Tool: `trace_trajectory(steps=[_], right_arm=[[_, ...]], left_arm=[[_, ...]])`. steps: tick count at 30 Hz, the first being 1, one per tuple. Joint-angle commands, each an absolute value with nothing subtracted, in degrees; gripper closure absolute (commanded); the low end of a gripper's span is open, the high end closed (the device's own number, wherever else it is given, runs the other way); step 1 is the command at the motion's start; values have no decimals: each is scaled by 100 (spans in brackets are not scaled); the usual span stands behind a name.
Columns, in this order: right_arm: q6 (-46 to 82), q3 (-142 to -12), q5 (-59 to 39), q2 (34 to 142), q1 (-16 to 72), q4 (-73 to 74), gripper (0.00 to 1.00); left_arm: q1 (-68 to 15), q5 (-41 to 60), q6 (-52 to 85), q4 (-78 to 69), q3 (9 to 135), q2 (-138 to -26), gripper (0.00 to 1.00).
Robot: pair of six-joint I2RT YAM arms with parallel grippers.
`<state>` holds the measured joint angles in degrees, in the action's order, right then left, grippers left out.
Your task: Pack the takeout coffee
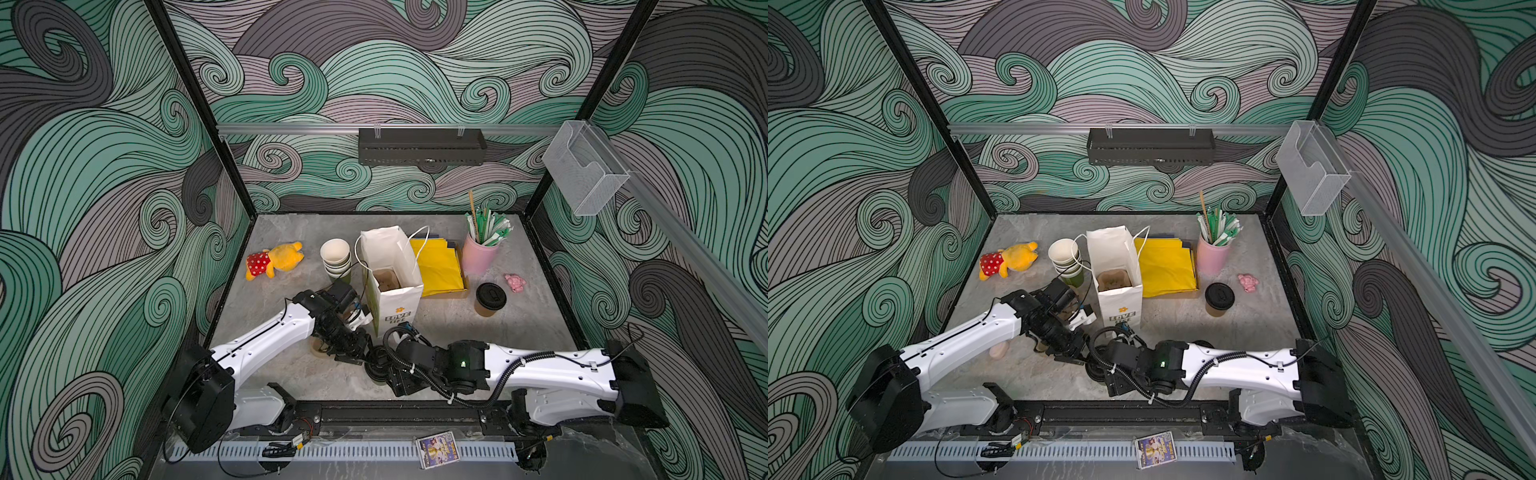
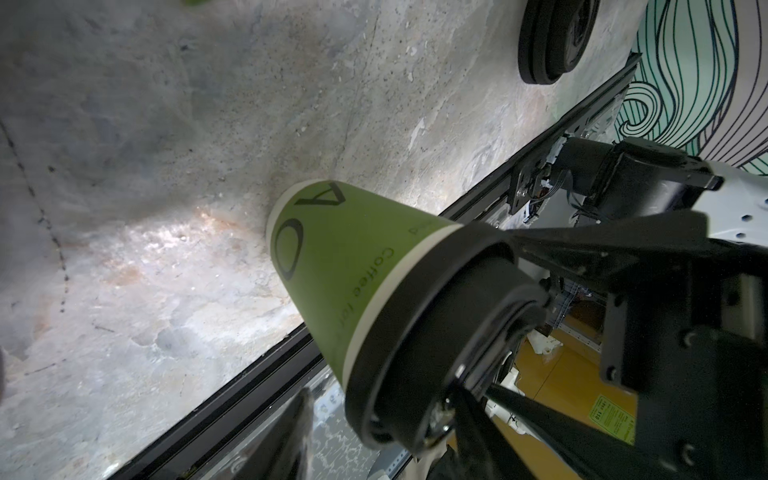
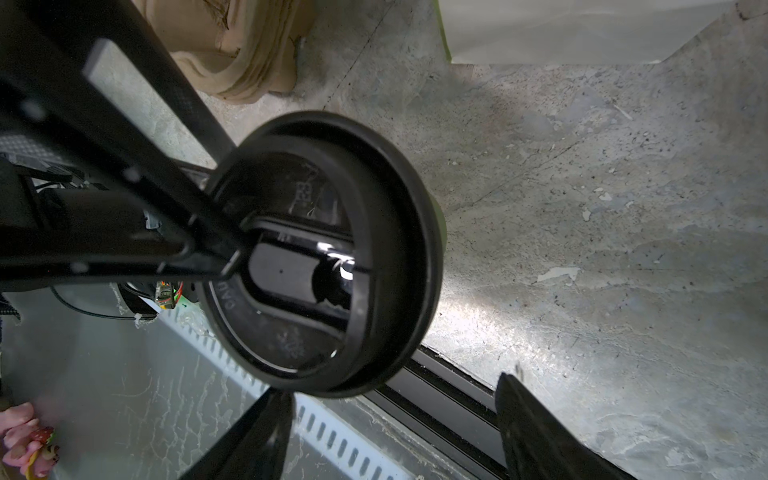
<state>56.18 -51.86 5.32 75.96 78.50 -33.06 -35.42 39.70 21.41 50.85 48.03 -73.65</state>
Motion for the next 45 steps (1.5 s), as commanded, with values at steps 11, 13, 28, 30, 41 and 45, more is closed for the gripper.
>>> trace_trajectory(steps=[11,13,28,30,41,45], right_arm=[[6336,-5091,837,8447,7862,-4681,24],[6362,-5073,839,8531,7873,-4767,24],[6100,-5483,1160,8224,8085,-4765,22],[5926,-5513,1134,7891,8128,-4636,22],[4478,-5919,701,6846,8101,-4793,24],[3281,-6230,406,6811,7896,-4984,23]], left_arm=[[-3560,3610,1961,5257,4943,-7456,55],[-3560,3621,1970,5251,4931,-7393,55],[-3560,3621,1908,5293,4966,-7358,57],[-3560,3621,1909,5304,4978,-7331,57],[-3561,3872,1872,5221,5255,-6818,40],[-3562,4043,1855,5146,5382,-6627,33]])
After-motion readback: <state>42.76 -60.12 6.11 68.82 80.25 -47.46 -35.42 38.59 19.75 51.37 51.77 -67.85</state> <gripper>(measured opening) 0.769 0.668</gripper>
